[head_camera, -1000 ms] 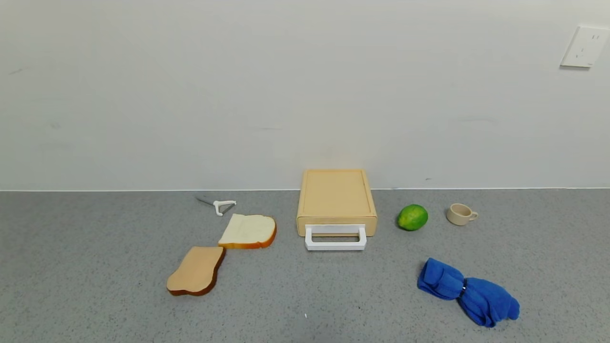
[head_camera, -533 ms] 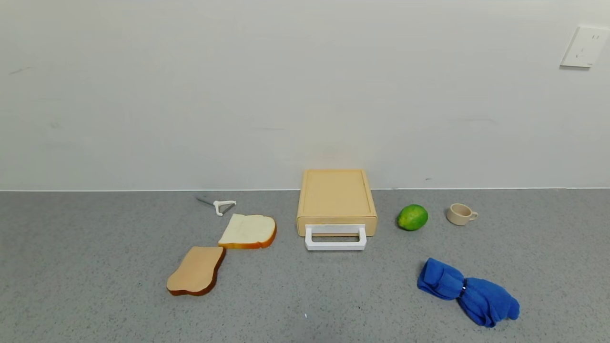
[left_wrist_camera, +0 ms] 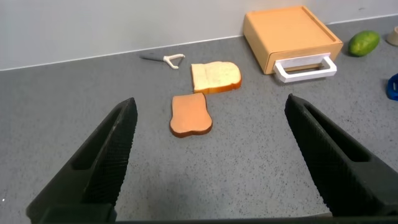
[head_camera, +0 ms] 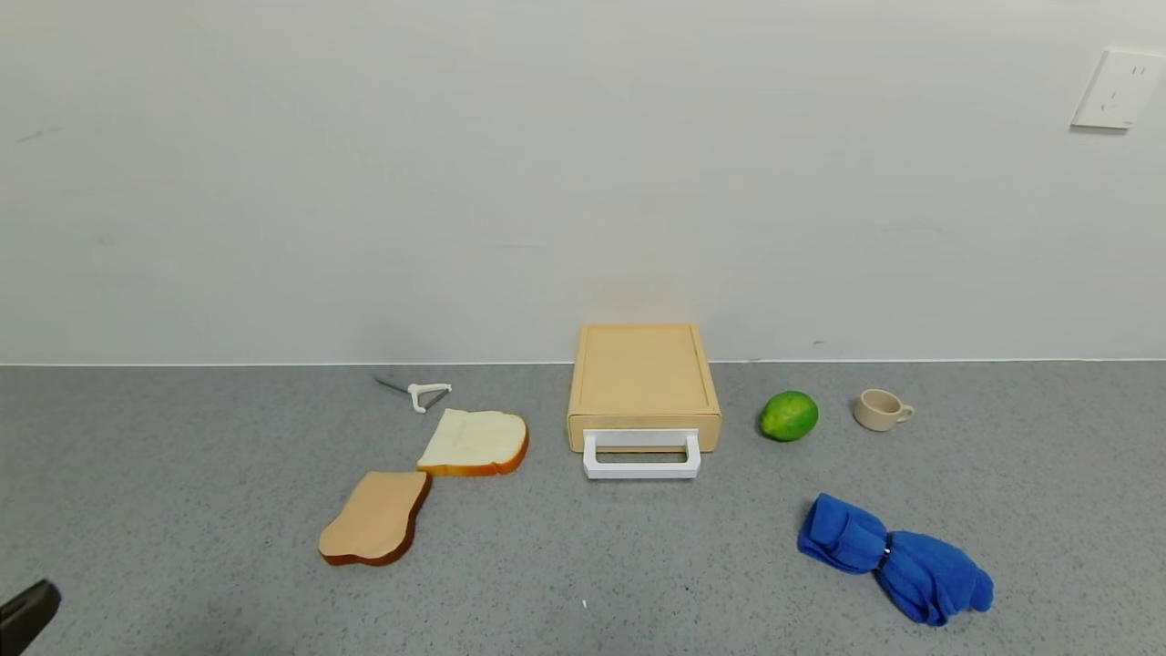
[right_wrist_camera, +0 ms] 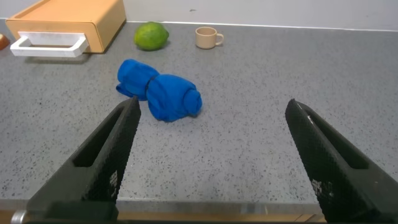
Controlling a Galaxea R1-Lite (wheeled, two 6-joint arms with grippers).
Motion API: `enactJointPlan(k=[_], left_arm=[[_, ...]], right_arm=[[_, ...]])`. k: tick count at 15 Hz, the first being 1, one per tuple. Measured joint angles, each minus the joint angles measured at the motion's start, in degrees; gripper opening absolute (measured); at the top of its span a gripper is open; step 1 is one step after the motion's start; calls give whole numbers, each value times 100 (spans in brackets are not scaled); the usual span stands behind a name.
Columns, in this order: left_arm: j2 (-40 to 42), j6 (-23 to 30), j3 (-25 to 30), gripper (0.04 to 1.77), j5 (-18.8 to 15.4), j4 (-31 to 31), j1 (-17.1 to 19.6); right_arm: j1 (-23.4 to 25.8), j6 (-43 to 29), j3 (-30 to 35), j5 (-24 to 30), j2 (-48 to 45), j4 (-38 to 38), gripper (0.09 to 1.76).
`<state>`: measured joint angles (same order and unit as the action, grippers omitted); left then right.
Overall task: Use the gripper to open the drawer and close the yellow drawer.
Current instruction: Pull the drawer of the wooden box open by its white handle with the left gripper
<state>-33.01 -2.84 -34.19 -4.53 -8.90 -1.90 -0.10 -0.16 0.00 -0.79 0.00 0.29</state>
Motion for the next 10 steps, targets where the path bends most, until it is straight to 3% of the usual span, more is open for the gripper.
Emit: enactJointPlan(k=[6, 10], left_arm=[[-2216, -84, -1197, 172, -63, -90, -807], [-3412, -212, -1974, 172, -566, -418, -1209]], right_arm=[[-1, -2, 0, 0, 0, -2, 171], [0, 0, 0, 0, 0, 1, 171]])
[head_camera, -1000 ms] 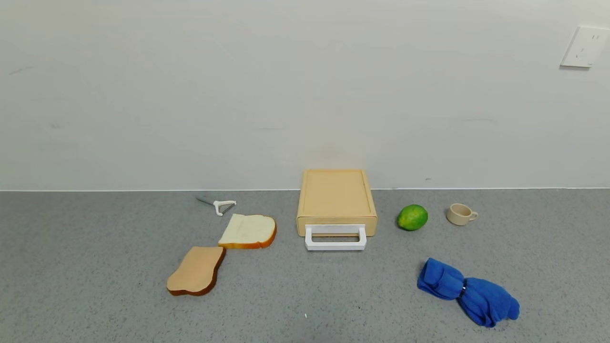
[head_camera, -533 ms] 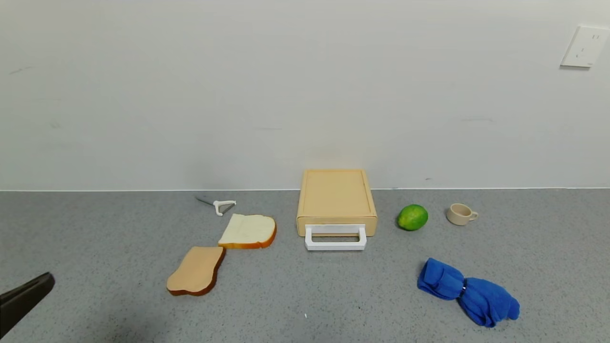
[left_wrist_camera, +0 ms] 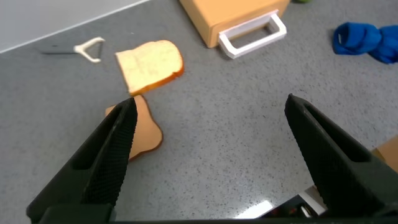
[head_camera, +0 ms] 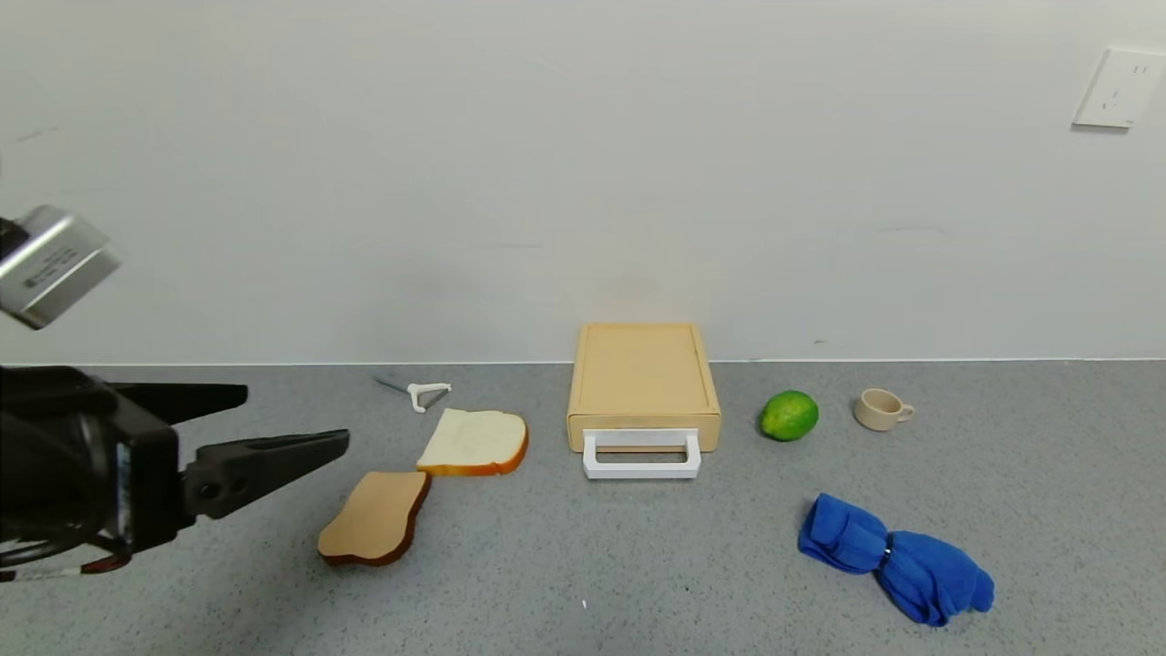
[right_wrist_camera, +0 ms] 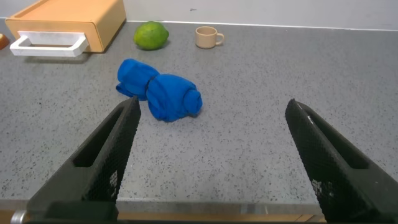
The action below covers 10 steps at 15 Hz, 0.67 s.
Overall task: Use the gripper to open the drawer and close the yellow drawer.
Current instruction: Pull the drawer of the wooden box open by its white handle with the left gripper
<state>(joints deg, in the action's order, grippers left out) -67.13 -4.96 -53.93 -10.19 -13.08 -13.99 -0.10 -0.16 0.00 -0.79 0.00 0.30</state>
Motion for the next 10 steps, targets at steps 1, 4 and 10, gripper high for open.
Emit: enactJointPlan(k=[1, 4, 10], left_arm=[[-285, -35, -174, 172, -48, -50, -113], [-1070, -110, -627, 172, -88, -100, -507], [-2364, -116, -1390, 172, -24, -116, -1373]], right_arm=[[0, -2, 0, 2, 0, 0, 171], [2, -2, 0, 0, 0, -1, 171], [-1, -2, 0, 2, 0, 0, 171]])
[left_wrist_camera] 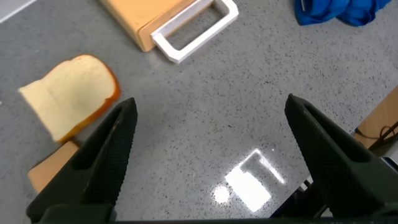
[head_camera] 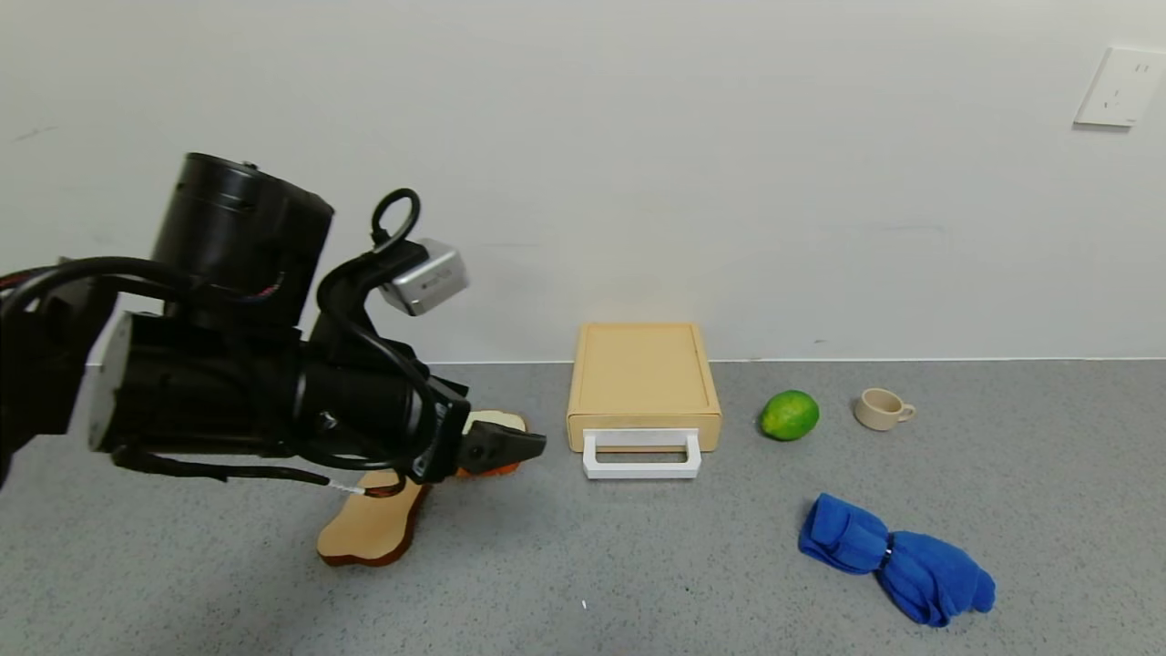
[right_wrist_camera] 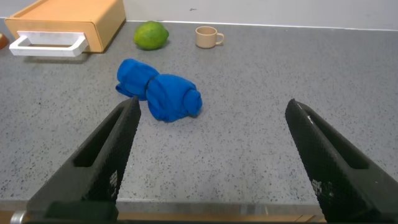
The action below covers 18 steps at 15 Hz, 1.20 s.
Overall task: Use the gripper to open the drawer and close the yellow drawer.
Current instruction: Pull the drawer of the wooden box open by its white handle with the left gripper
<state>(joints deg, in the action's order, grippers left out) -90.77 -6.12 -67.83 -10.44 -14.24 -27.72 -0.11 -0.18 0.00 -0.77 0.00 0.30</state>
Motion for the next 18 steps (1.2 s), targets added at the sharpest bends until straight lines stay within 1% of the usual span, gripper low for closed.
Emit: enactJointPlan(k=[3, 5, 6, 7, 9, 13, 14, 16, 18], left_arm=[[-510, 1, -268, 172, 27, -1, -354], [-788, 6, -499, 172, 35, -85, -489], [-914, 12, -636, 169, 35, -216, -533], [-1008, 6, -745, 149, 30, -293, -560], [-1135, -5, -863, 117, 10, -347, -592], [-1284, -46, -996, 70, 7, -430, -629], [-1328, -46, -1042, 8, 11, -434, -629], [-1454, -41, -1224, 11, 21, -538, -629], [-1651, 1, -1535, 11, 21, -834, -636]], right_arm=[[0, 0, 0, 0, 0, 0, 171], [0, 2, 0, 0, 0, -1, 171], [0, 2, 0, 0, 0, -1, 171], [0, 2, 0, 0, 0, -1, 171], [0, -2, 0, 0, 0, -1, 171], [0, 0, 0, 0, 0, -1, 171], [0, -2, 0, 0, 0, -1, 171], [0, 0, 0, 0, 0, -1, 171], [1, 2, 0, 0, 0, -1, 171]])
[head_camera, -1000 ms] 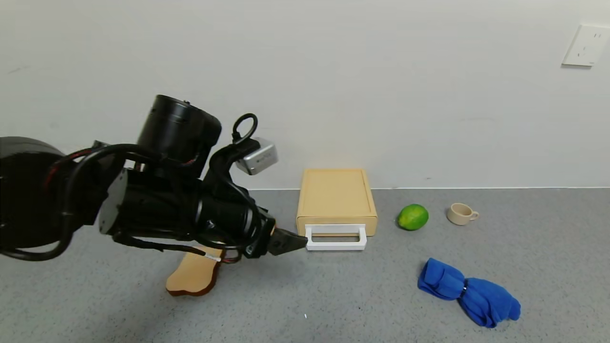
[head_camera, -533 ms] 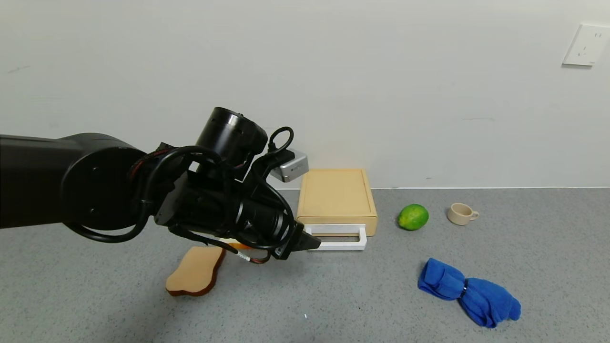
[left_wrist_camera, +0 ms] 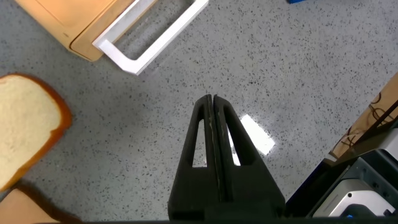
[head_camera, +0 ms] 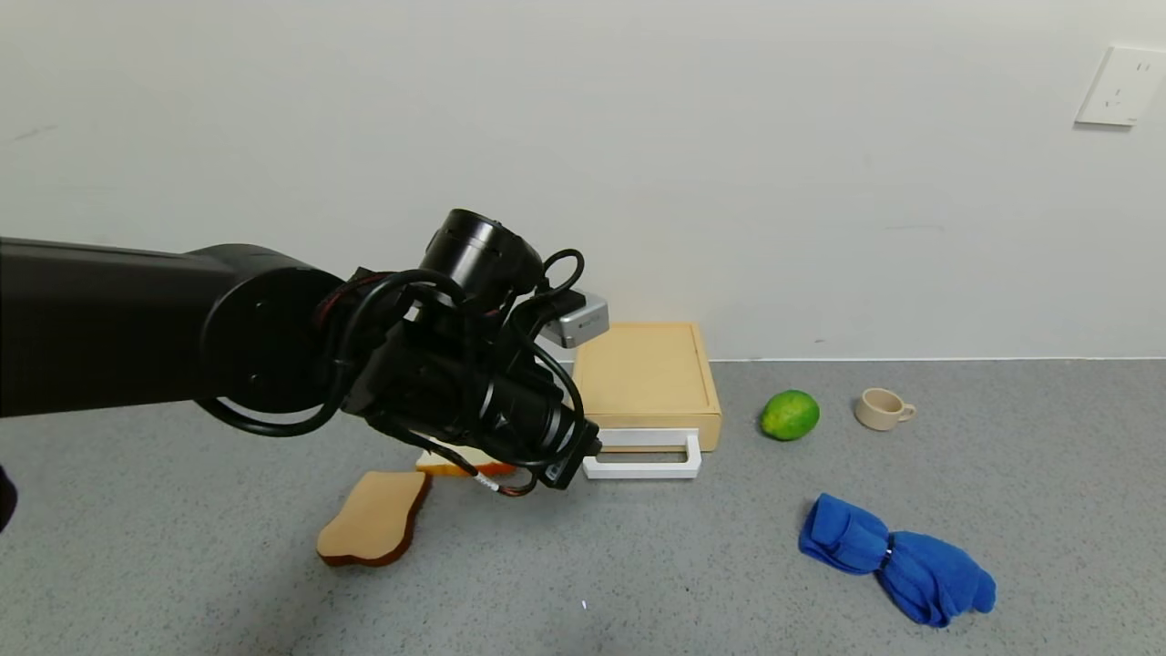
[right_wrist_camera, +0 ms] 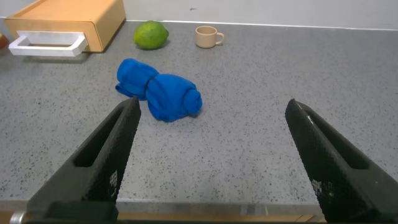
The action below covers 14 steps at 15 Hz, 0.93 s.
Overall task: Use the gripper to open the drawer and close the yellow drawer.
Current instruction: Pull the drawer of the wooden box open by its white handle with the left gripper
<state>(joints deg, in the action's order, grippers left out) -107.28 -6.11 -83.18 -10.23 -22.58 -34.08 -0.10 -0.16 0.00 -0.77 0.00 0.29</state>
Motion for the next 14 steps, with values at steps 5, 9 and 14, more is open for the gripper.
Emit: enactJointPlan(k=[5, 9, 14], left_arm=[[-597, 742, -642, 11, 221, -244, -119], [-1125, 1475, -1221, 11, 401, -256, -155], [-1886, 1914, -1936, 11, 557, -276, -158]], right_arm=[[0, -2, 0, 0, 2, 0, 171], [-1, -2, 0, 0, 0, 0, 171], [0, 0, 0, 0, 0, 1, 171]])
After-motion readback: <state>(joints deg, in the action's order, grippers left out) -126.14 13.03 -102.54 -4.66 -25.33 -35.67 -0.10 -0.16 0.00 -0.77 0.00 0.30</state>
